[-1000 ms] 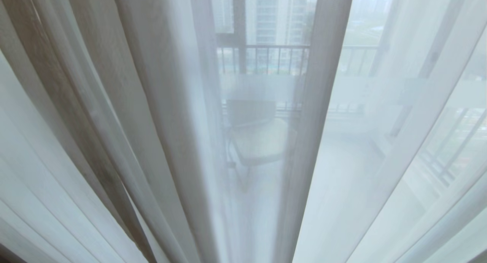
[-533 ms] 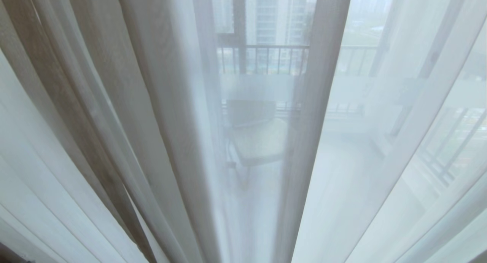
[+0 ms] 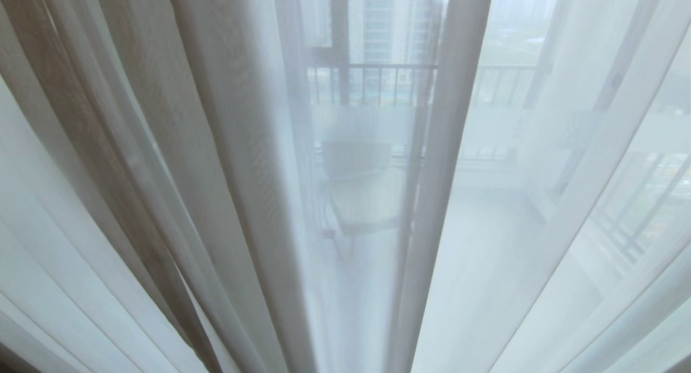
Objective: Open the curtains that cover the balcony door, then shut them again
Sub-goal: Close the outer curtains on both sides
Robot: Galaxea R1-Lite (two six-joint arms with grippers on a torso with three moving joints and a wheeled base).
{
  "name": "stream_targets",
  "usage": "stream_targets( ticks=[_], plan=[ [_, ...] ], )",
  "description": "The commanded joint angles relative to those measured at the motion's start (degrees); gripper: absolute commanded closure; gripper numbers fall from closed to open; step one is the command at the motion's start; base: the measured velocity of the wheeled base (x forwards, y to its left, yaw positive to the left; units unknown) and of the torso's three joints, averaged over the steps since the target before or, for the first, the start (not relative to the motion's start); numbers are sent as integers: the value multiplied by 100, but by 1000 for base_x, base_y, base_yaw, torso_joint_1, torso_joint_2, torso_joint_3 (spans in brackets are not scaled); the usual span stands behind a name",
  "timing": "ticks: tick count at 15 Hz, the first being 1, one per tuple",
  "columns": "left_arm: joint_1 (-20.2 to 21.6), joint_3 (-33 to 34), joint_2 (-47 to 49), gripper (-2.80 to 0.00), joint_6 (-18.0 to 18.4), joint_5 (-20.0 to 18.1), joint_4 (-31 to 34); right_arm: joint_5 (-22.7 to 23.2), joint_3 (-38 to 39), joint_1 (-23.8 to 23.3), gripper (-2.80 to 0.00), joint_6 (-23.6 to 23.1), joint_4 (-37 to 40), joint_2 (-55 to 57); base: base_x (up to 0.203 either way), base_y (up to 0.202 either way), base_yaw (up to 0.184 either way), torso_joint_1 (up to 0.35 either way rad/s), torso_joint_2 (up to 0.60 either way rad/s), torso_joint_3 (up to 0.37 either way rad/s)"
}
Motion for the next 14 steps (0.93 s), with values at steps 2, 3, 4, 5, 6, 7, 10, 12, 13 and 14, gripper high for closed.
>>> stream_targets(
  ticks=[2,3,4,5,6,7,10,12,13,14],
  plan=[
    [-250,-18,-823,0,-229,220,245,2,0,1,0,-2,-4,0,0,0,0,0,0,0],
    [-281,-37,-1176,0,-334,417,354,2,0,1,0,-2,-4,0,0,0,0,0,0,0],
    [-300,-33,-1423,0,-386,718,415,2,0,1,0,-2,-4,0,0,0,0,0,0,0],
    [-315,6,-1507,0,-306,1014,451,2,0,1,0,6,-4,0,0,0,0,0,0,0],
    [-320,63,-1499,0,-135,1013,459,2,0,1,0,6,-4,0,0,0,0,0,0,0],
    [-320,71,-1498,0,-48,999,451,-7,0,1,0,7,-4,0,0,0,0,0,0,0],
    [-320,79,-1498,0,209,938,464,2,0,1,0,7,-4,0,0,0,0,0,0,0],
    [-320,88,-1498,0,351,876,468,2,0,1,0,7,-4,0,0,0,0,0,0,0],
    [-320,88,-1498,0,383,876,468,2,0,1,0,7,-4,0,0,0,0,0,0,0],
    [-320,88,-1498,0,381,867,468,2,0,1,0,7,-4,0,0,0,0,0,0,0]
  ],
)
